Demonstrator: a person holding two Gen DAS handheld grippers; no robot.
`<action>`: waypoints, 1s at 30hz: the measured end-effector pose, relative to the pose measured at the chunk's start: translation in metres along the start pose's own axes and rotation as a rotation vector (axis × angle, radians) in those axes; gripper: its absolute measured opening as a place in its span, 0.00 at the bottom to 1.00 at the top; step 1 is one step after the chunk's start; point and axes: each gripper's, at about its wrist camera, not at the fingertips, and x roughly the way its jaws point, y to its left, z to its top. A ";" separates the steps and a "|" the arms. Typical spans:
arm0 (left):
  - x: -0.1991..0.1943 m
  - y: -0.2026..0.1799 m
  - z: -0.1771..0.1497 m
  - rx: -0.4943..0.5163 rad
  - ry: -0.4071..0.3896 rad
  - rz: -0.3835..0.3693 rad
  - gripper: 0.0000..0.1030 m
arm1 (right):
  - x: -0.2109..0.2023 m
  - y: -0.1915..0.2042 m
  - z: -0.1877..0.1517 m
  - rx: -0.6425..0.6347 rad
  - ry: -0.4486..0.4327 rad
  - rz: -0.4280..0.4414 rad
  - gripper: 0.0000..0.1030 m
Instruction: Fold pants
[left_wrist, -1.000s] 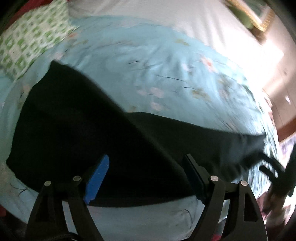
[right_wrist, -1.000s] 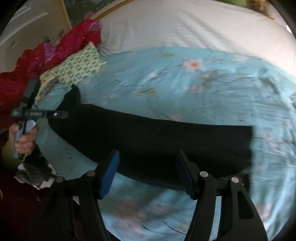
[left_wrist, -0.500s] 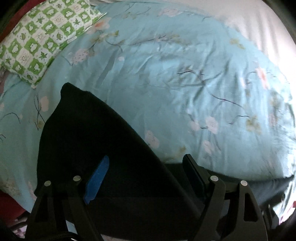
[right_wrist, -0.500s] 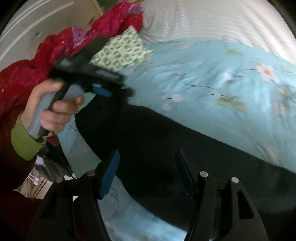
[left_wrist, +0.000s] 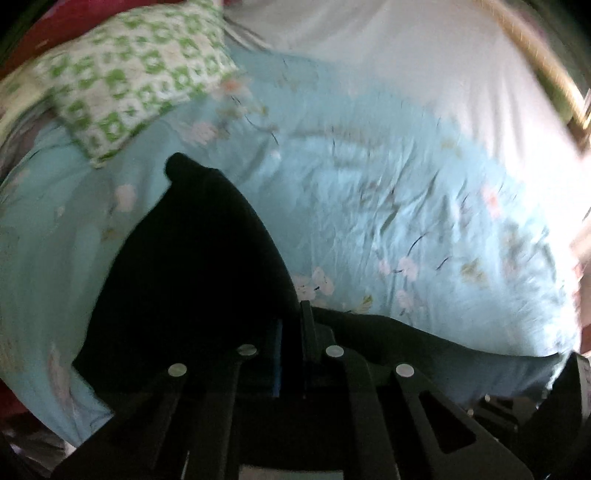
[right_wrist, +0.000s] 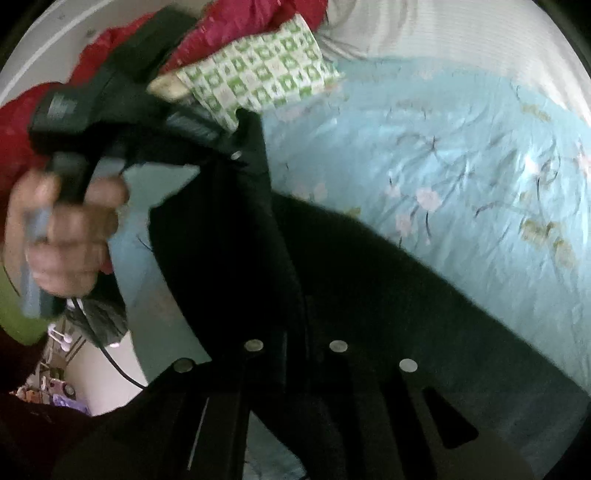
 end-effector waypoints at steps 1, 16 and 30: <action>-0.008 0.003 -0.005 -0.016 -0.015 -0.013 0.05 | -0.004 0.003 0.002 -0.012 -0.012 0.005 0.07; -0.026 0.068 -0.090 -0.176 -0.039 -0.151 0.05 | 0.006 0.041 -0.015 -0.201 0.095 -0.031 0.06; -0.011 0.083 -0.108 -0.192 0.009 -0.185 0.06 | 0.016 0.045 -0.019 -0.227 0.154 -0.057 0.07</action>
